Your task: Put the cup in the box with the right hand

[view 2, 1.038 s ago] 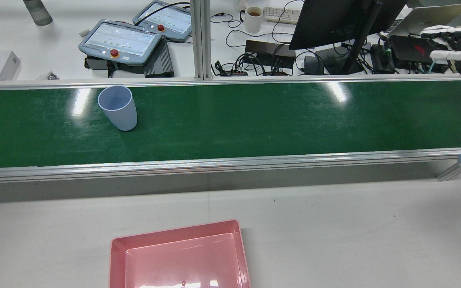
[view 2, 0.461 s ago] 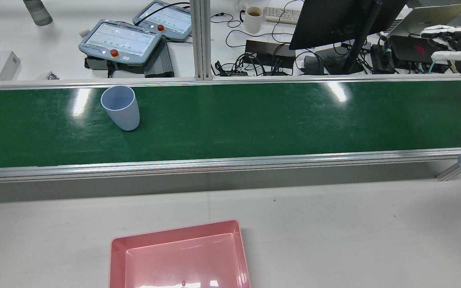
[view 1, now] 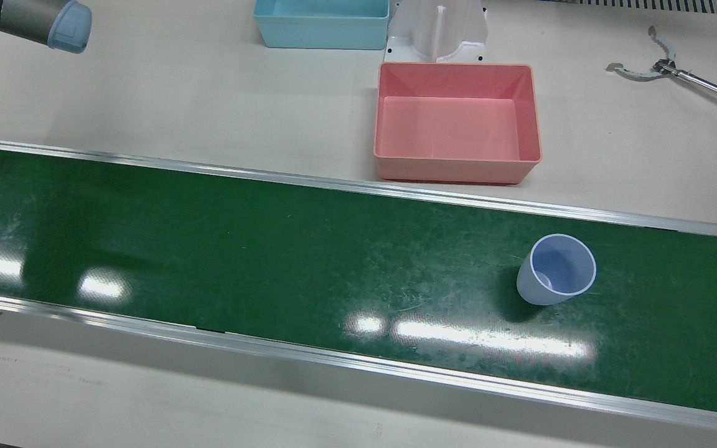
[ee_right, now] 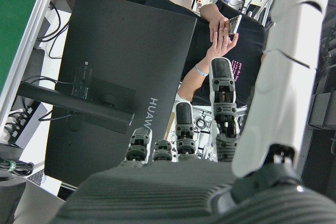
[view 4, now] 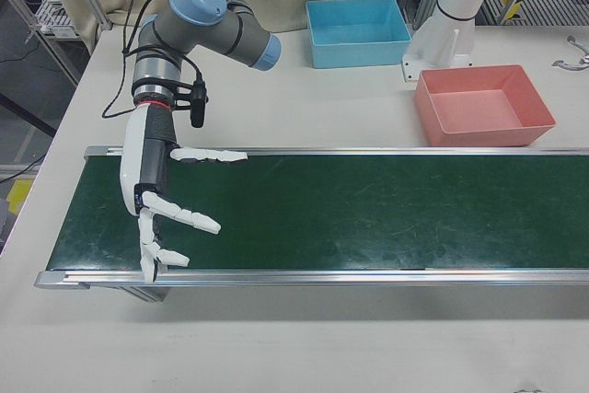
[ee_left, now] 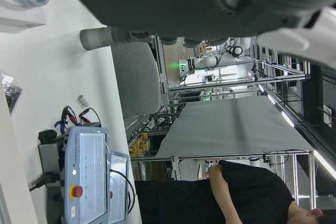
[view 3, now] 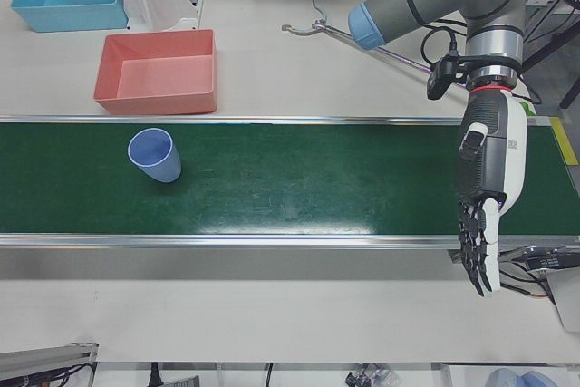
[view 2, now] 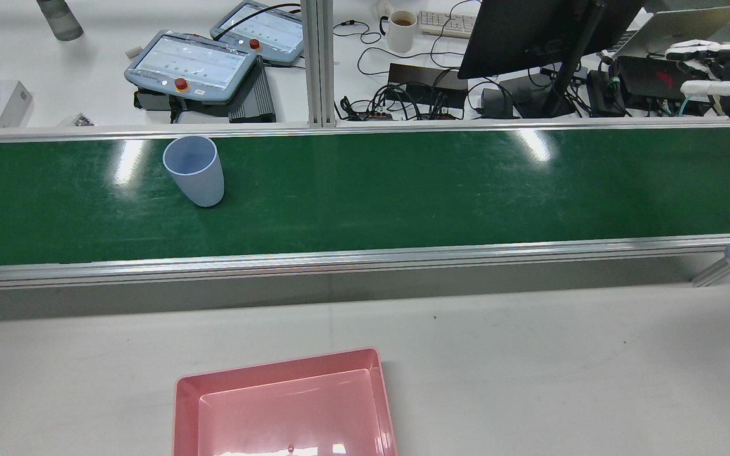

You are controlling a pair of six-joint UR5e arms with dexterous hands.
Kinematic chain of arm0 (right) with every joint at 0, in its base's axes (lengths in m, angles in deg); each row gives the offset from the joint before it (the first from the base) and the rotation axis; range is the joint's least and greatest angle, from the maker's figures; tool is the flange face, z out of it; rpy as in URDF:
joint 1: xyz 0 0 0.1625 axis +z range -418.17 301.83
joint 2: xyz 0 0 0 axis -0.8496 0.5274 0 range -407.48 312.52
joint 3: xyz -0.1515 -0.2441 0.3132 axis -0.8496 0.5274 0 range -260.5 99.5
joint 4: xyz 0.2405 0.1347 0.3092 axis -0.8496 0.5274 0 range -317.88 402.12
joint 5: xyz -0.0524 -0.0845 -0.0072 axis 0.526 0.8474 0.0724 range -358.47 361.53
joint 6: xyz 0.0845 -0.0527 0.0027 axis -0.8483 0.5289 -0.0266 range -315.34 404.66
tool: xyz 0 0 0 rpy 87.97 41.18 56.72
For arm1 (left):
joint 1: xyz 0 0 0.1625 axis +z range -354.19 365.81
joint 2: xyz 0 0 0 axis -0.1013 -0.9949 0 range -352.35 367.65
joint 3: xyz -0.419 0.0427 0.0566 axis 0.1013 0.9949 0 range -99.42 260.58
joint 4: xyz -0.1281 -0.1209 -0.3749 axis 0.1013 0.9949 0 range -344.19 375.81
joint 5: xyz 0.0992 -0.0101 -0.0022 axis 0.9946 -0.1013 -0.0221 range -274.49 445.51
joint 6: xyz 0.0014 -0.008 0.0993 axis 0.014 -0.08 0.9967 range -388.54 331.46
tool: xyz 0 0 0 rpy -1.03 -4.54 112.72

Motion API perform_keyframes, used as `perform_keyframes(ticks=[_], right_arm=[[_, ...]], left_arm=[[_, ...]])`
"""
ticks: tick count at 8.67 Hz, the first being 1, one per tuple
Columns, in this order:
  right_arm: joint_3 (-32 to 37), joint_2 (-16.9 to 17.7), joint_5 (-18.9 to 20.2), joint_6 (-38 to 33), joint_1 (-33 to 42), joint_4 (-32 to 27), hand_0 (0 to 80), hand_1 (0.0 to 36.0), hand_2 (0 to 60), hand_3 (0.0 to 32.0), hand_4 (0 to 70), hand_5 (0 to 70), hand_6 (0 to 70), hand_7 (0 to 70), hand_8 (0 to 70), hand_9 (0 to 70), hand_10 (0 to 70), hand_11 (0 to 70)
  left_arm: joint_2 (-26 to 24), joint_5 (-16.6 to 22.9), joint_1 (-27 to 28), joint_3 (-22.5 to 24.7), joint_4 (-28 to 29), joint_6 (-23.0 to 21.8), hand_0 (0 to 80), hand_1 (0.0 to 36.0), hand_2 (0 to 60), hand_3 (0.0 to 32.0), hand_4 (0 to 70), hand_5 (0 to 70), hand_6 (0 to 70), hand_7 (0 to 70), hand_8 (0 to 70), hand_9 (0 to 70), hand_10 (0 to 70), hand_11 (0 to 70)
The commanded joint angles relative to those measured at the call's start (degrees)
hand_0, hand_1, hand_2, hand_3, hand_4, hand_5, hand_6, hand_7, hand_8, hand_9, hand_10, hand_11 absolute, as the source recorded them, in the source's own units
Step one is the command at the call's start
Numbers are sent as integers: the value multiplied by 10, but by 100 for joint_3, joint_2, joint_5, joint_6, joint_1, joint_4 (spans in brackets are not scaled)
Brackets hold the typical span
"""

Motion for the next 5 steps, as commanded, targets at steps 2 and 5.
perform_keyframes(ticks=[2,5], right_arm=[[-9,-9,18,10,25,11,560,160,41,0,375,62,99,379,30,93,81,136],[-26,-140,9,-25,130,11,562,164,46,0,372,62,99,379,24,86,78,132]], left_arm=[[6,3,4,-56,32,-9,0,0,0,0,0,0,0,0,0,0,0,0],[6,3,12,-56,32,-18,0,0,0,0,0,0,0,0,0,0,0,0]])
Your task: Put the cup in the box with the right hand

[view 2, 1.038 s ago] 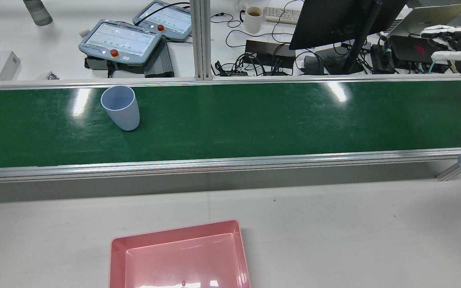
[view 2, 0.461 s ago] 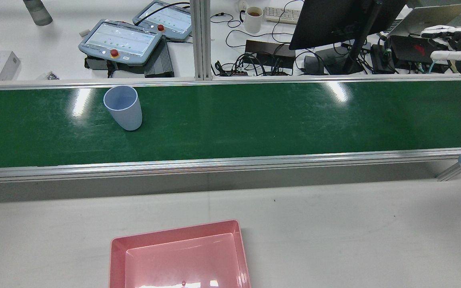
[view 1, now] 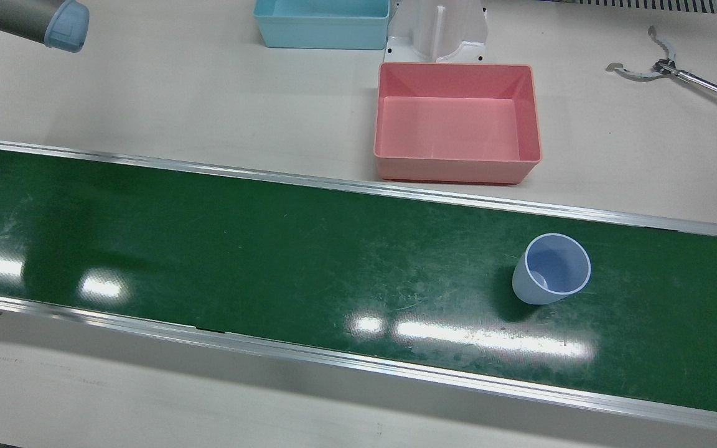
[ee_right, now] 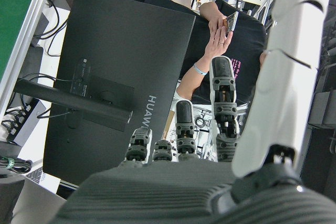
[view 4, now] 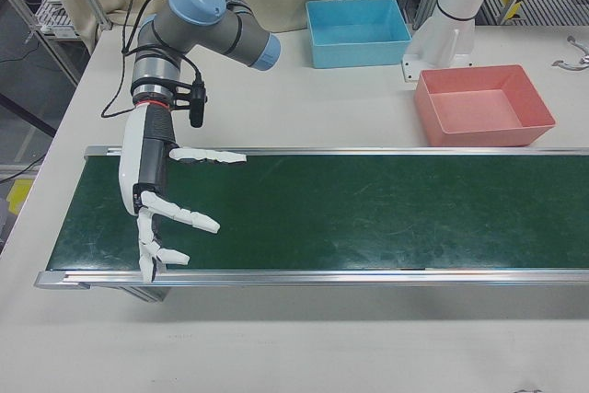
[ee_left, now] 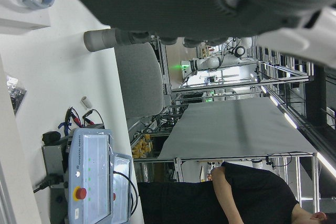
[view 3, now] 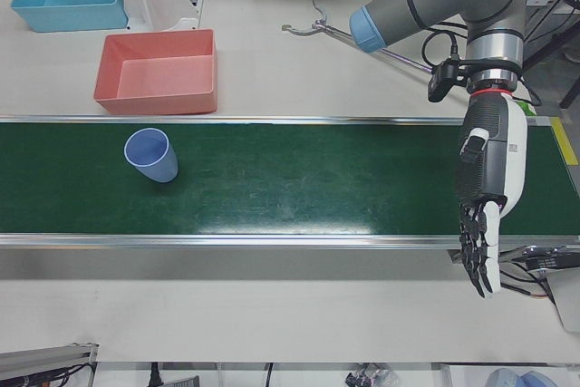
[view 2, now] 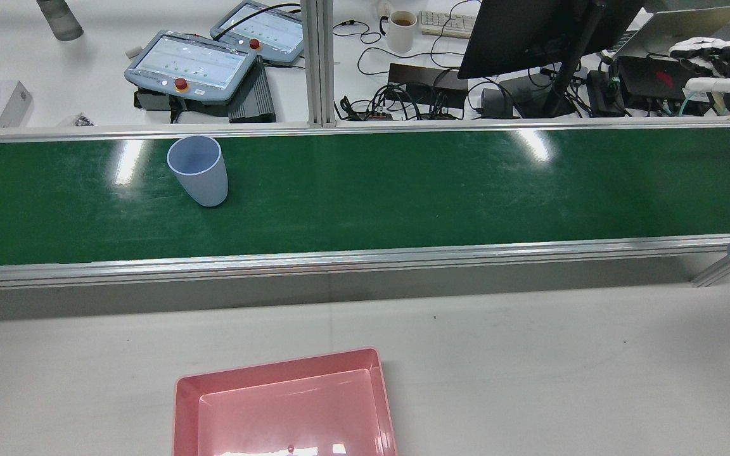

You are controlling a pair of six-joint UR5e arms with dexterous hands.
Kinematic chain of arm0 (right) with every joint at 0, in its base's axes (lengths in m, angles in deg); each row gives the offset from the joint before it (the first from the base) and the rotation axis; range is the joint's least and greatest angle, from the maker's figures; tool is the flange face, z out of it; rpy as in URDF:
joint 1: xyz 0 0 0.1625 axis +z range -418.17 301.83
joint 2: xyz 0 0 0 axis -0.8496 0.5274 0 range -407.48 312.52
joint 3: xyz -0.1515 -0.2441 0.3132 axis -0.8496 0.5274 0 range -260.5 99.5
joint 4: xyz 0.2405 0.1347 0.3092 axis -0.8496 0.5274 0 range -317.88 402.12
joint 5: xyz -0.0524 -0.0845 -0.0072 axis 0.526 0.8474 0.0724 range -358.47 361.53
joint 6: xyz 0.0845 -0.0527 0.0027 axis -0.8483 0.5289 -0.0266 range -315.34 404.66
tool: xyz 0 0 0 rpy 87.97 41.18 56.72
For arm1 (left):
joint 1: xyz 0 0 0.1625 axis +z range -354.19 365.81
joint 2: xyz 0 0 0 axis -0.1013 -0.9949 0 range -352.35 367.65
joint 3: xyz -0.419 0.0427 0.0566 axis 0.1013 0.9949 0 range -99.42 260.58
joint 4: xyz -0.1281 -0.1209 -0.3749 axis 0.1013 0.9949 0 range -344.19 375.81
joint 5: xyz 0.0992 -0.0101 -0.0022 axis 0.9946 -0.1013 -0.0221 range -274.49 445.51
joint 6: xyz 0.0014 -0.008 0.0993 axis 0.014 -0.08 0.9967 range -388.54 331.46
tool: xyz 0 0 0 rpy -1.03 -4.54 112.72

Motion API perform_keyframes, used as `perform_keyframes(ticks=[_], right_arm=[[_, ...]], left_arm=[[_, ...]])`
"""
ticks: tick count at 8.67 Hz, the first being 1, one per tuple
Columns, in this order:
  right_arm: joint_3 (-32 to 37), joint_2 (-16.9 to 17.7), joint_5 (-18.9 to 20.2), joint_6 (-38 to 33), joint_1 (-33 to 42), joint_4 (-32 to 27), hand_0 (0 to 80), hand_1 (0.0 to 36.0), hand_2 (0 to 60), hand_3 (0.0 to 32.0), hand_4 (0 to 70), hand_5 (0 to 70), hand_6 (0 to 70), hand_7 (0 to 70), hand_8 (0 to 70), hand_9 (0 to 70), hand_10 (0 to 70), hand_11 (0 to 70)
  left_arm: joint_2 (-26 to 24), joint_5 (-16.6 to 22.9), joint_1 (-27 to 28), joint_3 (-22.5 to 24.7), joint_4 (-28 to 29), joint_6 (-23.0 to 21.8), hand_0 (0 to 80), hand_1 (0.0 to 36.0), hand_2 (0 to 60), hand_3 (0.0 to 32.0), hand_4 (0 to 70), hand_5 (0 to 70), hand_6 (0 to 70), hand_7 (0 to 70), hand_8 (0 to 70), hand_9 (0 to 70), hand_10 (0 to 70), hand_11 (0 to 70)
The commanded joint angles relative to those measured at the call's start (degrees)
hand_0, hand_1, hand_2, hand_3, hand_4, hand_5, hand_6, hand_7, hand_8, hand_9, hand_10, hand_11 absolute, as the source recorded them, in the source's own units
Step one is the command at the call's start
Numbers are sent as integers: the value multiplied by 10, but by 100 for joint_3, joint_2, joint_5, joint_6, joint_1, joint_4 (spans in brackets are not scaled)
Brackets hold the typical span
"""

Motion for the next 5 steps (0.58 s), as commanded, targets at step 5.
perform_keyframes(ticks=[5], right_arm=[[-68,-91,-41,-140,262,45,566,167,28,0,329,62,89,337,7,53,69,120]], left_arm=[[0,0,2,-1,1,-2,0,0,0,0,0,0,0,0,0,0,0,0]])
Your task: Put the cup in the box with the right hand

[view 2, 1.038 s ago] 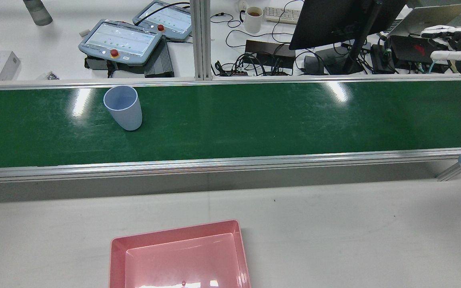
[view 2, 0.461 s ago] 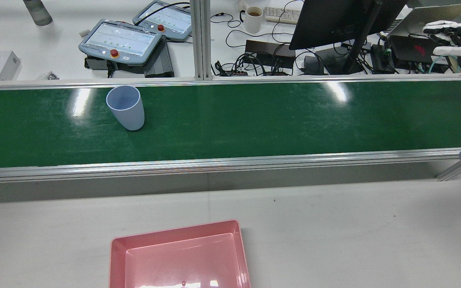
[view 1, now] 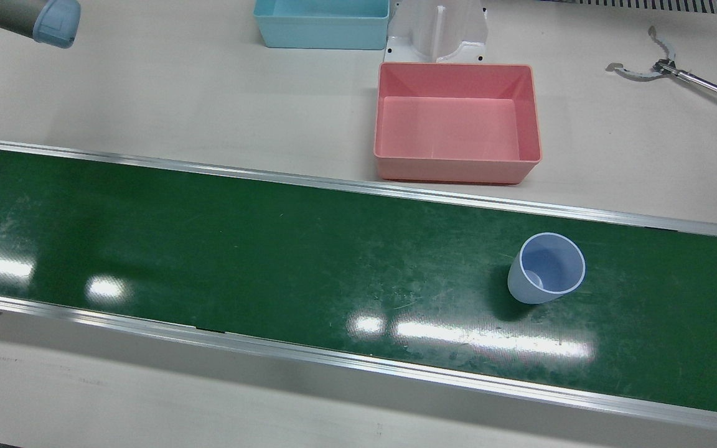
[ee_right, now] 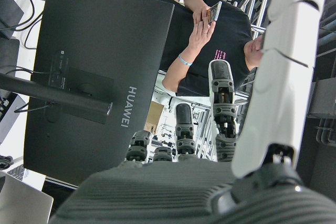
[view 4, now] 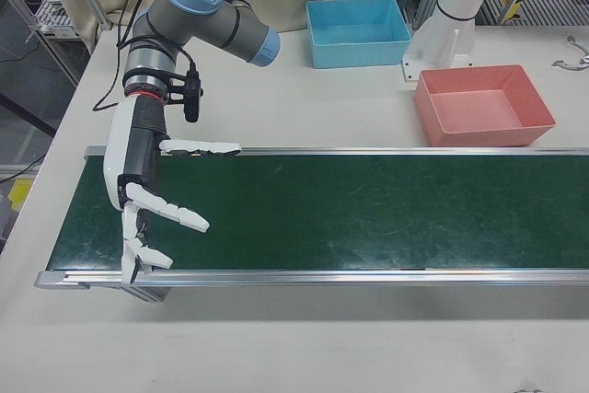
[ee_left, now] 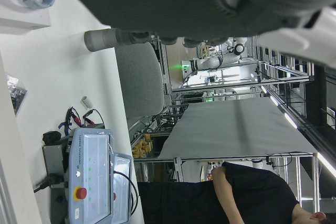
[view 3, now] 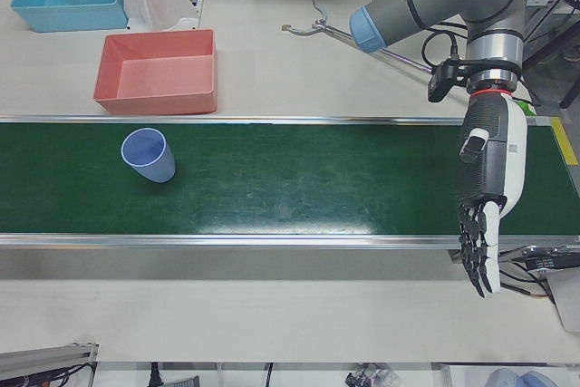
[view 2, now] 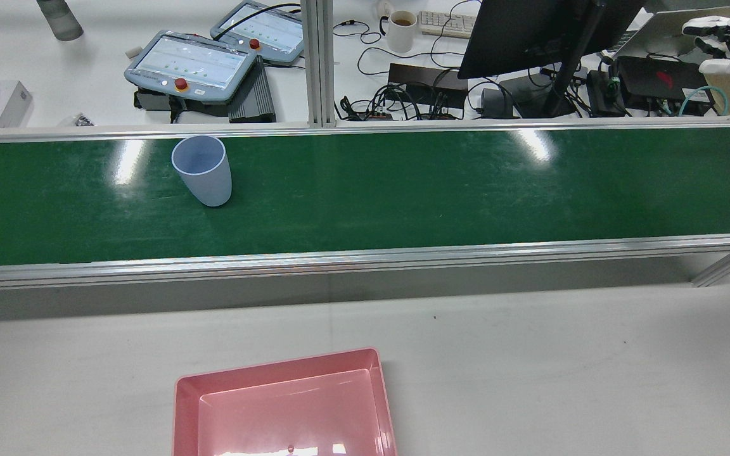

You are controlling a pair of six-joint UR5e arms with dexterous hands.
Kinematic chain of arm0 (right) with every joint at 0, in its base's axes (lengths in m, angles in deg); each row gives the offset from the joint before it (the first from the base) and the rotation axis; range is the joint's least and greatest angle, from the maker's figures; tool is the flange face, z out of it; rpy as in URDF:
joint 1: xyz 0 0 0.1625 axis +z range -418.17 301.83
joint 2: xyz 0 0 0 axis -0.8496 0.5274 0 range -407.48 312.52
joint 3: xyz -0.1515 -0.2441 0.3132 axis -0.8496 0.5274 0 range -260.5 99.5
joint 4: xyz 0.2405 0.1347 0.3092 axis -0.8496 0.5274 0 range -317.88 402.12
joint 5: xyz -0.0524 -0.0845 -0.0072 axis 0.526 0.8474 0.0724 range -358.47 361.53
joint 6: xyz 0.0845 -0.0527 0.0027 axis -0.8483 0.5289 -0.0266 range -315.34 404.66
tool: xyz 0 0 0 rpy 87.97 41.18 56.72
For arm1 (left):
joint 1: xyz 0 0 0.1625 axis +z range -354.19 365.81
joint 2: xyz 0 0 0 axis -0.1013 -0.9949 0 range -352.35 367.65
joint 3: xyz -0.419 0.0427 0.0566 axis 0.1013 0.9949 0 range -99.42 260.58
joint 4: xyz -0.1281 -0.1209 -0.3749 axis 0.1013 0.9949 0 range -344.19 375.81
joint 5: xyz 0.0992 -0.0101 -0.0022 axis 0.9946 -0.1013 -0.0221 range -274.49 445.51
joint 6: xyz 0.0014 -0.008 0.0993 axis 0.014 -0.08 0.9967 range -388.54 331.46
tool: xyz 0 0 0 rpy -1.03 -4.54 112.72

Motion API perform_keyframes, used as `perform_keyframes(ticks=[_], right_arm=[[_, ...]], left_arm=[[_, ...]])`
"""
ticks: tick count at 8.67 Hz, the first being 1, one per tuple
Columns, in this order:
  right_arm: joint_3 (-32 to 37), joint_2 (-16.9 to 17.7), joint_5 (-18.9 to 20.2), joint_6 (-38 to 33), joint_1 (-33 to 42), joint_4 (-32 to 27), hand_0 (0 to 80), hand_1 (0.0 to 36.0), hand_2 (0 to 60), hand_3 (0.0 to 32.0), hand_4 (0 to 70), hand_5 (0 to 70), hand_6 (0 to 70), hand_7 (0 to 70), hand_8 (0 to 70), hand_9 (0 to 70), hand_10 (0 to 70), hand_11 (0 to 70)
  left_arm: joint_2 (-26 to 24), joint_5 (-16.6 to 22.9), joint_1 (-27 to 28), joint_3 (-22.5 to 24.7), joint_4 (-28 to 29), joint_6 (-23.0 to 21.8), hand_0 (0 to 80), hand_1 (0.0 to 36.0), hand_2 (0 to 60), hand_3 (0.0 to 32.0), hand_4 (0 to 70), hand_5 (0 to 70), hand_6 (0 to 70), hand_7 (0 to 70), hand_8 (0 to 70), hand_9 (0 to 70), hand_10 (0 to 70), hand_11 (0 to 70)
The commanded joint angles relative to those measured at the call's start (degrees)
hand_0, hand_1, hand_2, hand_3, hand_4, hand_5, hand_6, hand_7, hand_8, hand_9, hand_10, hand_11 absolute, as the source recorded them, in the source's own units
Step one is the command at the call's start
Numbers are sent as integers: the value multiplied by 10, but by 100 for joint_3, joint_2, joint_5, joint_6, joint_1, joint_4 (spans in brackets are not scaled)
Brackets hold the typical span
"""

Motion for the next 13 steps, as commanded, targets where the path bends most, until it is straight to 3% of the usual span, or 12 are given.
perform_keyframes(ticks=[1,10,12,13], right_arm=[[-17,-28,-47,-27,97,11,565,167,31,0,335,62,90,344,8,55,71,122],[-114,-116,-56,-193,-60,-42,571,167,19,0,358,63,103,407,19,87,76,130],[-114,-116,-56,-238,-122,-33,575,170,28,0,379,63,97,370,15,72,81,137],[-105,-160,-56,-229,-131,-25,576,172,34,0,390,64,102,391,22,88,84,142]], left_arm=[[0,0,0,0,0,-3,0,0,0,0,0,0,0,0,0,0,0,0],[0,0,0,0,0,-2,0,0,0,0,0,0,0,0,0,0,0,0],[0,0,0,0,0,6,0,0,0,0,0,0,0,0,0,0,0,0],[0,0,0,0,0,-2,0,0,0,0,0,0,0,0,0,0,0,0]])
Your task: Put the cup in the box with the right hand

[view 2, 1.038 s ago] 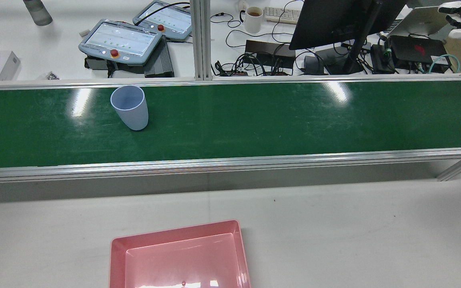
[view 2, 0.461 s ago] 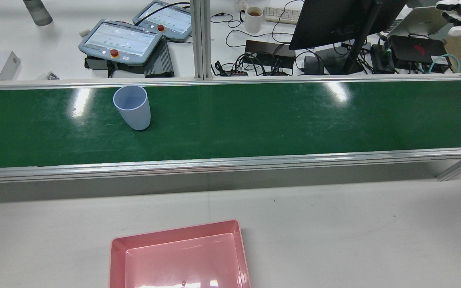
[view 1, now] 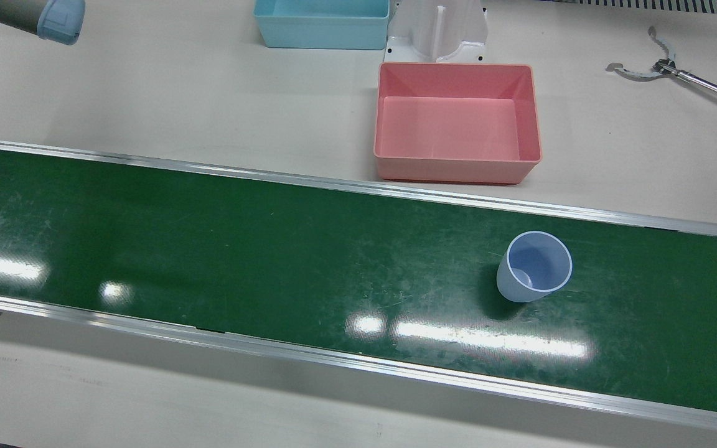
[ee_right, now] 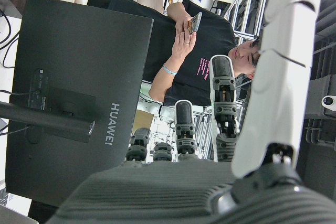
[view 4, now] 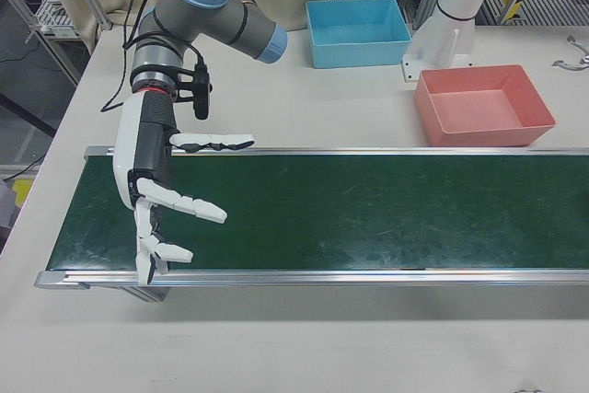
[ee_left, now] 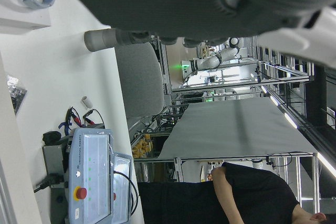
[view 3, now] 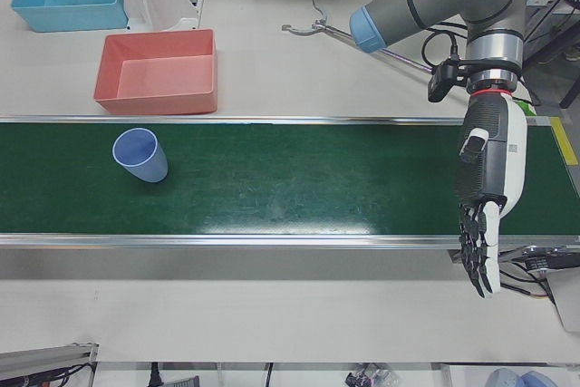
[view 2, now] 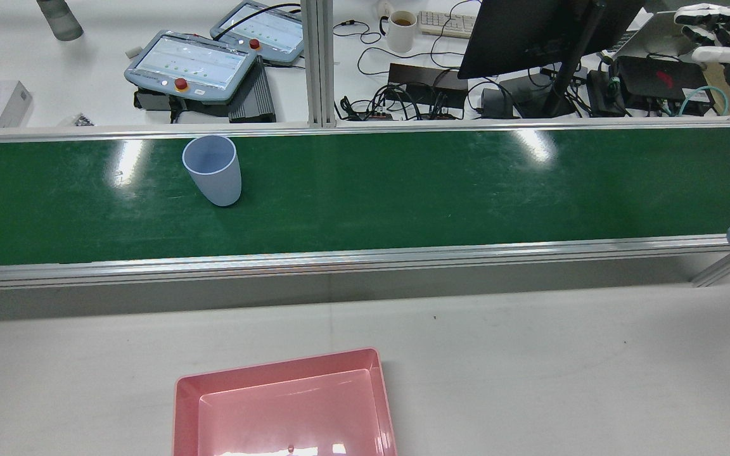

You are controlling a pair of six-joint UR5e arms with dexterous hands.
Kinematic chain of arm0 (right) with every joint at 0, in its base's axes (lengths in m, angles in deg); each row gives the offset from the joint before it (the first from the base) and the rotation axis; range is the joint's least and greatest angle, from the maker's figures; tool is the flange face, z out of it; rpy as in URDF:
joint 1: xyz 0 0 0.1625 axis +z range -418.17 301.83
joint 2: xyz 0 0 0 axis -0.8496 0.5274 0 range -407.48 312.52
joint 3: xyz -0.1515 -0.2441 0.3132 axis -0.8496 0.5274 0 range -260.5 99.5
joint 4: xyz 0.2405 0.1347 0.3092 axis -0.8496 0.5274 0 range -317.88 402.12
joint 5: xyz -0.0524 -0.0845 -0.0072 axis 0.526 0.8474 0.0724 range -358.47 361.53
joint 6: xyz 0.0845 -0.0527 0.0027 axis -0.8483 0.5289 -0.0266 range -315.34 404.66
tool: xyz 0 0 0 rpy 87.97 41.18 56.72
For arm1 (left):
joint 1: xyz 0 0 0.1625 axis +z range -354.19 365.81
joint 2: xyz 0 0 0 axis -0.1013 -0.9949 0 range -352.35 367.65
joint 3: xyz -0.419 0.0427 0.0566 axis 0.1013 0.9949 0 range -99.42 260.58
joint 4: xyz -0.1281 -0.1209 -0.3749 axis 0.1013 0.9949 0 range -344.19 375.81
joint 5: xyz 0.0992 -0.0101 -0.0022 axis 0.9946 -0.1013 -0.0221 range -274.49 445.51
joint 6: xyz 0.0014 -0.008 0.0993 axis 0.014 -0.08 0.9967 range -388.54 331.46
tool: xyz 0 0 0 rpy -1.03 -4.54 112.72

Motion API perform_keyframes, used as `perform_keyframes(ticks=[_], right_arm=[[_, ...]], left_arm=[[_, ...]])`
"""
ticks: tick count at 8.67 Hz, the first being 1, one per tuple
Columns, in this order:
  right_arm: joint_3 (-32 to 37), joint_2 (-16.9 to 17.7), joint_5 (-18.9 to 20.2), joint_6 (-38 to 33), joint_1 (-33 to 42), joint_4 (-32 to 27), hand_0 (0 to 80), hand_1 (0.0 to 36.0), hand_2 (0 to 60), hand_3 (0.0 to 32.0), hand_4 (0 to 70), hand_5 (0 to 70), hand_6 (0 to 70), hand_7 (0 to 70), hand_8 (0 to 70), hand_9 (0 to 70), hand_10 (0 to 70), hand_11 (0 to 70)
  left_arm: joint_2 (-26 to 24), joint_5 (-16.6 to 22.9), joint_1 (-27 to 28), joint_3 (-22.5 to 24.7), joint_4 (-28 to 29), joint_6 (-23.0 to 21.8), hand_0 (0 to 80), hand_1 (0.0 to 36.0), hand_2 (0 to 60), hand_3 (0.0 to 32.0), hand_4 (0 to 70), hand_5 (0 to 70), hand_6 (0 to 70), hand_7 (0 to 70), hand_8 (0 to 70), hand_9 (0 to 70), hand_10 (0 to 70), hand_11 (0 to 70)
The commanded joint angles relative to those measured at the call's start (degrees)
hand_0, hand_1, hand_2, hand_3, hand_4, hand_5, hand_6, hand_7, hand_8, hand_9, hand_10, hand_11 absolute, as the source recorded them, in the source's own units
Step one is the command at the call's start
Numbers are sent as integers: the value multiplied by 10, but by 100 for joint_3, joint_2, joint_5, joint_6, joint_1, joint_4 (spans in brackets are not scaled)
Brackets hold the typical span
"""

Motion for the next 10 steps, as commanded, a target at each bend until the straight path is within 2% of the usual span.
perform_keyframes(ticks=[1,4,10], right_arm=[[18,-83,9,-4,-89,14,575,170,34,0,391,63,103,396,26,93,84,141],[27,-162,17,-4,-99,23,576,169,31,0,402,63,109,433,31,107,84,140],[18,-154,44,-4,-107,31,577,166,22,0,399,64,111,438,36,116,86,143]], left_arm=[[0,0,0,0,0,-3,0,0,0,0,0,0,0,0,0,0,0,0],[0,0,0,0,0,-3,0,0,0,0,0,0,0,0,0,0,0,0],[0,0,0,0,0,5,0,0,0,0,0,0,0,0,0,0,0,0]])
